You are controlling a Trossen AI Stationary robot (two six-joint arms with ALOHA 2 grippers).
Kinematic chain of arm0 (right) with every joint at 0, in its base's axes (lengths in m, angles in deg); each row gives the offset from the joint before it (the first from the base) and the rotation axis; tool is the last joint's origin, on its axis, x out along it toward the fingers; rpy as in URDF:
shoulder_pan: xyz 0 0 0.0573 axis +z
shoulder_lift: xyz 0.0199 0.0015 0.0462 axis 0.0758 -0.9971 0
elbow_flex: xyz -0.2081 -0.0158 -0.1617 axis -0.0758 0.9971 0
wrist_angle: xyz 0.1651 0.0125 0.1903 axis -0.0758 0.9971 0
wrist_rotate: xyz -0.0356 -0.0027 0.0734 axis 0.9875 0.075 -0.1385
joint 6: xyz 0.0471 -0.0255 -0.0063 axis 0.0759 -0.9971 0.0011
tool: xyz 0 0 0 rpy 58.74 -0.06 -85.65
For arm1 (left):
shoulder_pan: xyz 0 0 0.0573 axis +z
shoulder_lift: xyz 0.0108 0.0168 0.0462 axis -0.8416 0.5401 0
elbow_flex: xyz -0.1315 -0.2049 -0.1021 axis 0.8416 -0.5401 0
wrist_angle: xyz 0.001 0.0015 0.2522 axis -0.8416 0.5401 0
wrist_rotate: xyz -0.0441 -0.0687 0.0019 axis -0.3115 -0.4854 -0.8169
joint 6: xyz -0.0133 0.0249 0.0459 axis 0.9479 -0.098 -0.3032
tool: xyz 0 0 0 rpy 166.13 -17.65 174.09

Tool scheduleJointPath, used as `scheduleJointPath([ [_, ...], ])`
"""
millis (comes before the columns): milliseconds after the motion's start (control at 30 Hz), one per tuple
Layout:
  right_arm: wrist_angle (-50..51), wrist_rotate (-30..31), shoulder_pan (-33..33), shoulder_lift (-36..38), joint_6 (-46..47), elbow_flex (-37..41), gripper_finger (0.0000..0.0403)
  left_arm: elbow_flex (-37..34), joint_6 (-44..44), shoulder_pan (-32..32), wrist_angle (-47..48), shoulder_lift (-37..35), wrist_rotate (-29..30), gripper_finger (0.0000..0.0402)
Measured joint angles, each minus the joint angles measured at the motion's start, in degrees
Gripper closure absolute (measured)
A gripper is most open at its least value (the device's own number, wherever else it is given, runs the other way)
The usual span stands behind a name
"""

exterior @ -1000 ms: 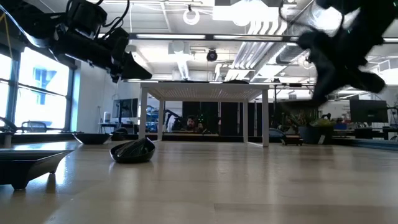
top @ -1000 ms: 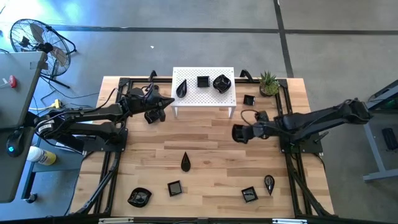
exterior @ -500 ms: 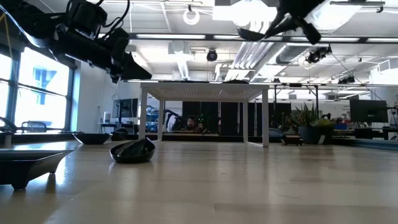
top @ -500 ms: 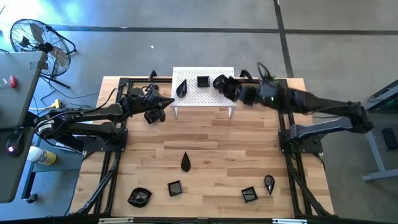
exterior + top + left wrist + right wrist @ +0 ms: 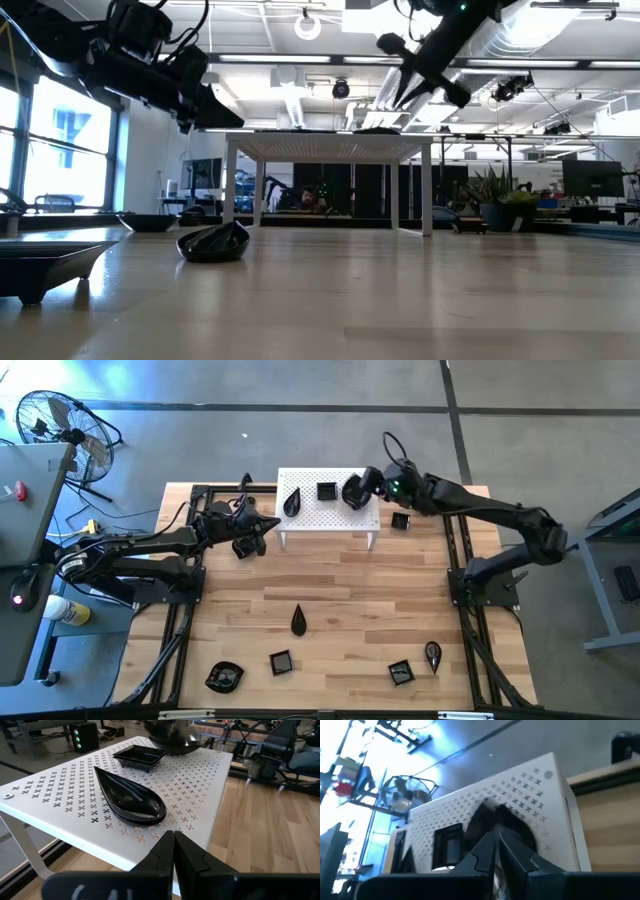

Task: Pick & Place Mini shaped plates
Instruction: Stack the leaf shaped bowl on top of the leaf shaped bowls on the shelf, then stack the drop shaped bowl on top of the drop shaped bowls on the shelf

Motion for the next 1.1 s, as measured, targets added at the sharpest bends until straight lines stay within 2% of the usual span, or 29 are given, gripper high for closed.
scheduleJointPath([
  [200,-0.7,0.0,-0.7,-1.8,1.8,0.1,0.0382,0.0,0.0,0.0,0.0,0.0,0.0,0.04],
  [333,-0.7,0.3,-0.7,-1.8,-2.4,0.1,0.0382,0.0,0.0,0.0,0.0,0.0,0.0,0.04],
  [433,-0.7,-2.3,-0.7,-0.8,-10.9,0.1,0.0382,0.0,0.0,0.0,0.0,0.0,0.0,0.04],
  [600,-0.3,-12.4,0.2,2.0,-32.5,0.1,0.039,0.0,0.0,0.0,0.0,0.0,0.0,0.04],
  [733,-0.4,-13.6,5.6,3.5,-47.9,0.5,0.04,0.0,0.0,0.0,0.1,0.0,0.0,0.04],
  [867,-10.5,-17.6,11.8,4.6,-58.4,7.2,0.0399,0.0,0.0,0.0,0.3,0.0,0.0,0.04],
  [1000,-27.8,-24.5,15.7,5.4,-60.6,17.0,0.0401,0.0,0.0,0.0,0.3,0.0,0.0,0.04],
  [1100,-40.6,-26.3,17.5,5.5,-61.7,23.6,0.0398,0.0,0.0,0.0,0.3,0.0,0.0,0.04],
])
